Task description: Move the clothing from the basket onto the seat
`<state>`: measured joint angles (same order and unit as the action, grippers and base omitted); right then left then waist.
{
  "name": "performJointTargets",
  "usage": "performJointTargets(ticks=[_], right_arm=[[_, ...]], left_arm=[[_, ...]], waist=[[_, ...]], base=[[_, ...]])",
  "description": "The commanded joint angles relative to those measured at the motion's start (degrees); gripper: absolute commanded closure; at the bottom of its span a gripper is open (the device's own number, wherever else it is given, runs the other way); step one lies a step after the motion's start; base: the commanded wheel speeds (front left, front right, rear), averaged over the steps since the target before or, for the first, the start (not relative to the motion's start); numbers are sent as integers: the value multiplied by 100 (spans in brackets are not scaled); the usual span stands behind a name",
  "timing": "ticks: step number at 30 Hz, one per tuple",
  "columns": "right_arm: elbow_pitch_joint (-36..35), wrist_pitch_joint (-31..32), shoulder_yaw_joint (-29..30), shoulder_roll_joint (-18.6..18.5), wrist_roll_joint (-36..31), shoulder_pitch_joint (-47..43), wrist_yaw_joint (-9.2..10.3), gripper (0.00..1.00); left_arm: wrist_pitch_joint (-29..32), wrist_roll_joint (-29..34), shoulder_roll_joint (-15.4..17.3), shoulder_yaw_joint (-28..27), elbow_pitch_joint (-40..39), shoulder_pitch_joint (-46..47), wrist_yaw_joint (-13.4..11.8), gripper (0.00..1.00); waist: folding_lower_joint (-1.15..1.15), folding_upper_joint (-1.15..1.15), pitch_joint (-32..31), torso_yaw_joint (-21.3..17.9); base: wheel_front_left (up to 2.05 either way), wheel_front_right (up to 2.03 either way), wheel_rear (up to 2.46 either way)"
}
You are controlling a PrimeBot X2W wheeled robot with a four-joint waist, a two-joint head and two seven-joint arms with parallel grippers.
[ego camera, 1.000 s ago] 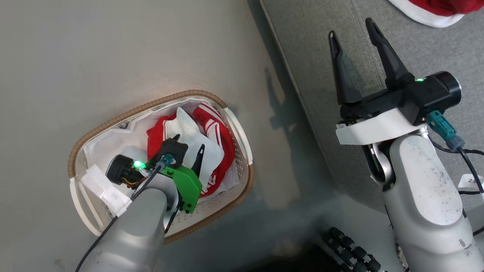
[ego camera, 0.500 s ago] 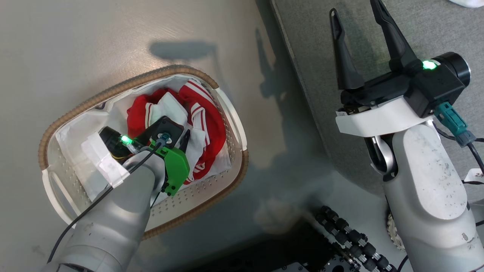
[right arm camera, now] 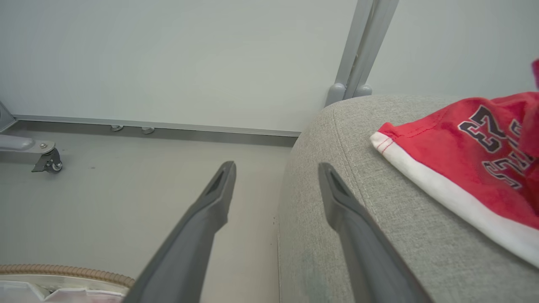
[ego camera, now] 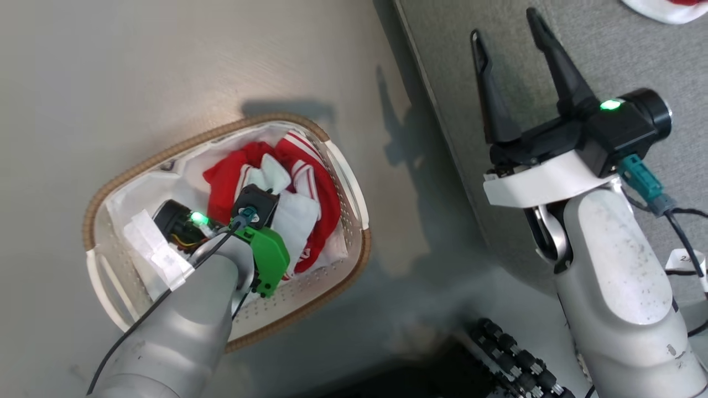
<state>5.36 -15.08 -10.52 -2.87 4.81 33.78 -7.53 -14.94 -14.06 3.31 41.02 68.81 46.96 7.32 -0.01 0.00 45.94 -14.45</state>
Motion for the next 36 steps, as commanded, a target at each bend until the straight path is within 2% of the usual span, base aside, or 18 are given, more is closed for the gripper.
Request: performJointTargets(ticks=[1, 6, 12, 22, 26, 36], right_arm=[[78, -12, -14, -24, -8, -134, 8, 0], [336, -12, -54, -72, -9, -391, 8, 0], [629, -12, -108, -169, 2, -819, 8, 0], [960, -12, -145, -256, 37, -1515, 8, 0], [1038, -12, -145, -227, 46, -1771, 8, 0], [1307, -12, -410, -207, 14, -2273, 8, 0]], left_arm=[[-27, -48, 60, -32, -202, -87, 24, 100], [-19, -181, 174, -123, -1001, -586, 22, 100], [-21, -294, 233, -501, -1939, -1302, 22, 100], [-22, -19, 204, -987, -3579, -2195, 23, 100], [-24, 21, 175, -1072, -4208, -2390, 23, 100], [-23, -143, 57, -1084, -5064, -2507, 23, 100]], waist=[[1, 0, -436, 244], [1, 0, -1088, 498], [1, 0, -1933, 824], [1, 0, -3031, 1334], [1, 0, -3414, 1504], [1, 0, -4071, 1760]], base=[[0, 0, 0], [0, 0, 0], [0, 0, 0], [0, 0, 0], [0, 0, 0], [0, 0, 0]])
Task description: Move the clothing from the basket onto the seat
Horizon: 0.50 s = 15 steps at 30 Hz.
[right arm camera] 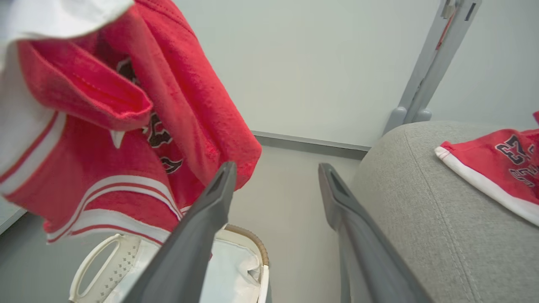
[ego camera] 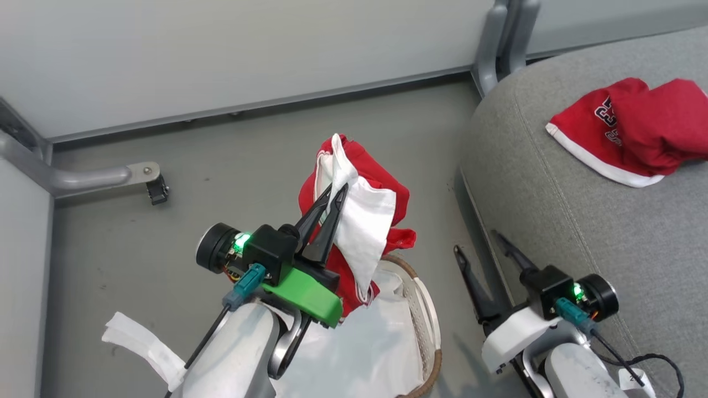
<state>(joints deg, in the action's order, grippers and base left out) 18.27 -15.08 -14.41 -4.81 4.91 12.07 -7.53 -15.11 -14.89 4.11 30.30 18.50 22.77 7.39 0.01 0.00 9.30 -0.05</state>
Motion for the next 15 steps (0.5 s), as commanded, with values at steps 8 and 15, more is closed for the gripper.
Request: performJointTargets(ticks=[8, 15], right_arm=[[15, -12, -1179, -169, 107, -24, 8, 0], [-56, -12, -1885, -83, 281, 466, 8, 0]], left_arm=[[-5, -114, -84, 137, -238, 12, 17, 100], [-6, -185, -113, 387, -185, 19, 17, 100]], waist=[[-1, 0, -590, 484], [-1, 0, -615, 683]], base=[[0, 0, 0], [0, 0, 0]])
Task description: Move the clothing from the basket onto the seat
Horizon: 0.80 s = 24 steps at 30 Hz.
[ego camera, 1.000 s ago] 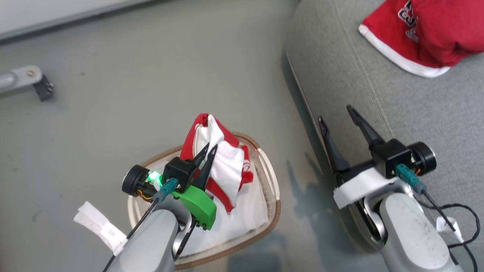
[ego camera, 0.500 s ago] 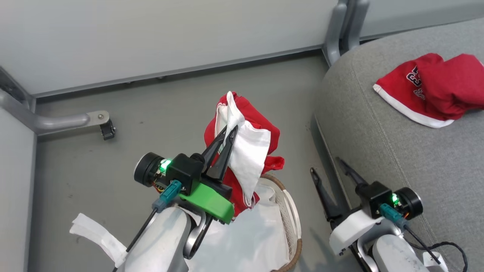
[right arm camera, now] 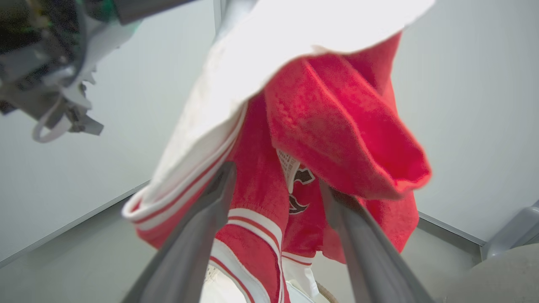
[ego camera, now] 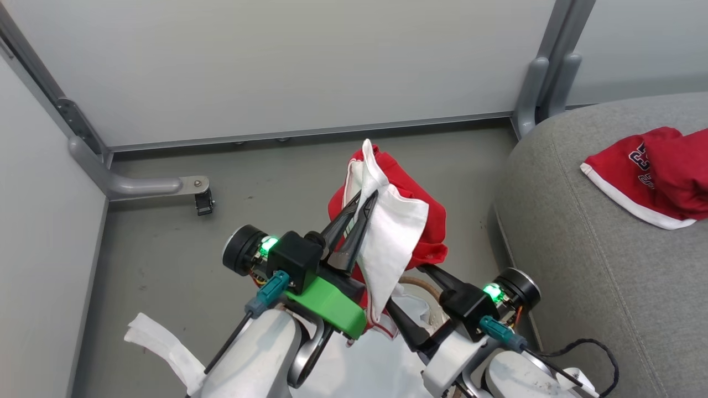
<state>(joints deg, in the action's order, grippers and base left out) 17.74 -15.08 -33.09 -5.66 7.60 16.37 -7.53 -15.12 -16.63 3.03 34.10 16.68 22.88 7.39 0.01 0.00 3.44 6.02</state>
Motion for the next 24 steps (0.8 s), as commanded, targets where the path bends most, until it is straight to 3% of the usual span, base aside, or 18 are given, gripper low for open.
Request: performJointTargets(ticks=[1, 15, 16, 17, 24], right_arm=[[9, -12, -46, 7, 20, 87, 8, 0], [112, -12, 202, 219, -386, 412, 8, 0], [120, -12, 201, 227, -350, 429, 8, 66], [129, -12, 190, 238, -316, 435, 8, 100], [61, -12, 216, 263, -102, 429, 8, 100]], left_arm=[[-5, -27, -6, 47, 10, 11, 17, 100], [-4, -409, -14, 831, 5, 65, 17, 100], [-4, -443, -13, 867, 5, 67, 17, 100], [-4, -456, -12, 896, 7, 73, 17, 100], [-4, -497, -13, 927, 25, 104, 17, 100]], waist=[[-1, 0, -29, 106], [-1, 0, -5, 375], [-1, 0, -1, 384], [-1, 0, 5, 389], [-1, 0, 36, 369]], base=[[0, 0, 0], [0, 0, 0], [0, 0, 0], [0, 0, 0], [0, 0, 0]])
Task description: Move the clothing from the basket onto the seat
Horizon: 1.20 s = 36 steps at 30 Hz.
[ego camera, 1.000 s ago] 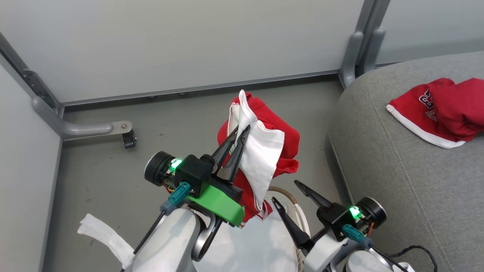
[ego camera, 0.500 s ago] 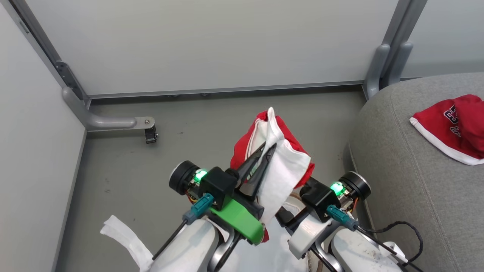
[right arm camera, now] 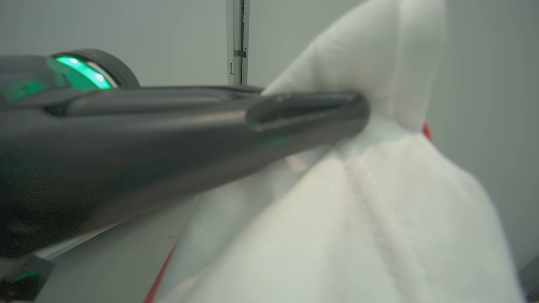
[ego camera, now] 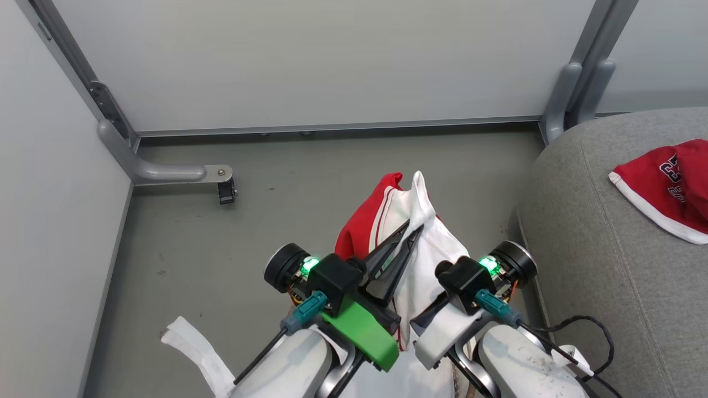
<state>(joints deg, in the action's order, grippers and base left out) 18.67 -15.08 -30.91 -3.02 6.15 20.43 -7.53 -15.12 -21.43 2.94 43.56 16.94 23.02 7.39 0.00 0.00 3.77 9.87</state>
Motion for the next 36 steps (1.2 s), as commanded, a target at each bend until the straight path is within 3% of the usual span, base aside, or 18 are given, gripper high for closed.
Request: performJointTargets(ticks=[1, 2, 3, 9, 25, 36], right_arm=[[-49, -12, -3, -2, 66, 10, 8, 100], [-70, -12, 18, -3, 86, -17, 8, 100], [-82, -12, 39, -7, 108, -40, 8, 100], [-153, -12, 275, -9, 177, -185, 8, 100], [-541, -11, 1052, -230, 217, -452, 8, 100], [-801, -11, 1322, -319, 154, -252, 8, 100]], left_arm=[[-4, 1, -4, -42, -5, 83, 17, 100], [-4, 30, -3, -85, -10, 62, 15, 32], [-4, 53, -3, -125, -25, 45, 7, 0], [-4, 241, -3, -405, -2, -119, -60, 0], [-4, 561, 2, -998, 261, -181, 6, 0], [-4, 657, 7, -1131, 356, -238, 20, 0]], waist=[[0, 0, 5, -32], [0, 0, 7, -64], [0, 0, 10, -91], [0, 0, 31, -495], [0, 0, 394, -2705], [0, 0, 555, -3533]], base=[[0, 0, 0], [0, 0, 0], [0, 0, 0], [0, 0, 0], [0, 0, 0], [0, 0, 0]])
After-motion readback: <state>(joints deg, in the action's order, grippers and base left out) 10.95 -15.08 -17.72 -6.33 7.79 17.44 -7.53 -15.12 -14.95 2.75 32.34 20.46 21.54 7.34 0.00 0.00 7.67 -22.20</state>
